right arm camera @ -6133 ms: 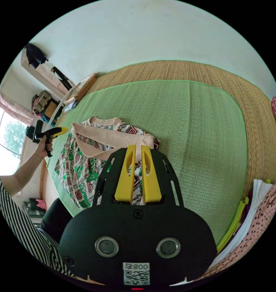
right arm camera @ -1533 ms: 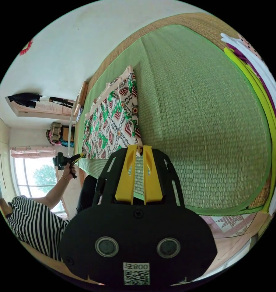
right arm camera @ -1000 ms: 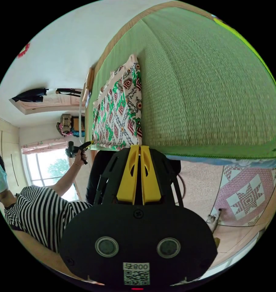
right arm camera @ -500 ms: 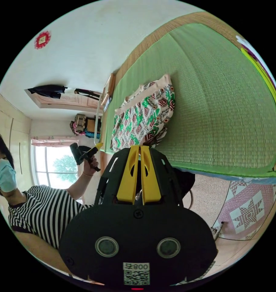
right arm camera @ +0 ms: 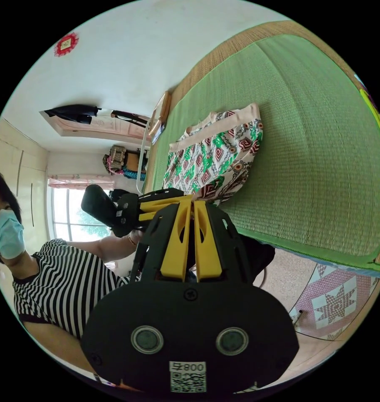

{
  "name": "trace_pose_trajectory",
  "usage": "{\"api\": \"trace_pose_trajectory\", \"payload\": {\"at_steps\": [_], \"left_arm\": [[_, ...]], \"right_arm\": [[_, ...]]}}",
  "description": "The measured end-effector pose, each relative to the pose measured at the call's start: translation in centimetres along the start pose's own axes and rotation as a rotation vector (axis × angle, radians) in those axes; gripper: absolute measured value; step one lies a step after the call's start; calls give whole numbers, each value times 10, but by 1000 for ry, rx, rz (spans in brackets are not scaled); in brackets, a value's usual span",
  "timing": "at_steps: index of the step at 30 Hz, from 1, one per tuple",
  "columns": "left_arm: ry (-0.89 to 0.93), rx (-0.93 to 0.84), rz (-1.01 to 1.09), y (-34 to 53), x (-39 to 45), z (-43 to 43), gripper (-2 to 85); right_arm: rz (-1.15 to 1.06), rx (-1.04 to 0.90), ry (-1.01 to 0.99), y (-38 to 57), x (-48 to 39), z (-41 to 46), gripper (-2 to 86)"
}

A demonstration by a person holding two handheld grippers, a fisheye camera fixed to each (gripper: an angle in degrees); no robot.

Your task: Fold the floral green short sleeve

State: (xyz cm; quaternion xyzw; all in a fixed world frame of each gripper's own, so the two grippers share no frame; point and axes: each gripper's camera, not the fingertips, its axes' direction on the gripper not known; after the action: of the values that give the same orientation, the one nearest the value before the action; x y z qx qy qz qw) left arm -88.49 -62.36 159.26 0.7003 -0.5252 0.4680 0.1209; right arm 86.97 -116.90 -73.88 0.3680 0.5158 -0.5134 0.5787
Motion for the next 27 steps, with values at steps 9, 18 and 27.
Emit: {"api": "trace_pose_trajectory", "payload": {"at_steps": [9,18,27], "left_arm": [[78,21,-73,-35,23,16,8],[134,24,-91,-73,38,33,8],[174,49,-109,-106,44,46,8]], "right_arm": [[71,125,85,-34,31,-32,42],[100,90,204,-151,49,3,86],[93,53,218,-206,46,23,65]]}}
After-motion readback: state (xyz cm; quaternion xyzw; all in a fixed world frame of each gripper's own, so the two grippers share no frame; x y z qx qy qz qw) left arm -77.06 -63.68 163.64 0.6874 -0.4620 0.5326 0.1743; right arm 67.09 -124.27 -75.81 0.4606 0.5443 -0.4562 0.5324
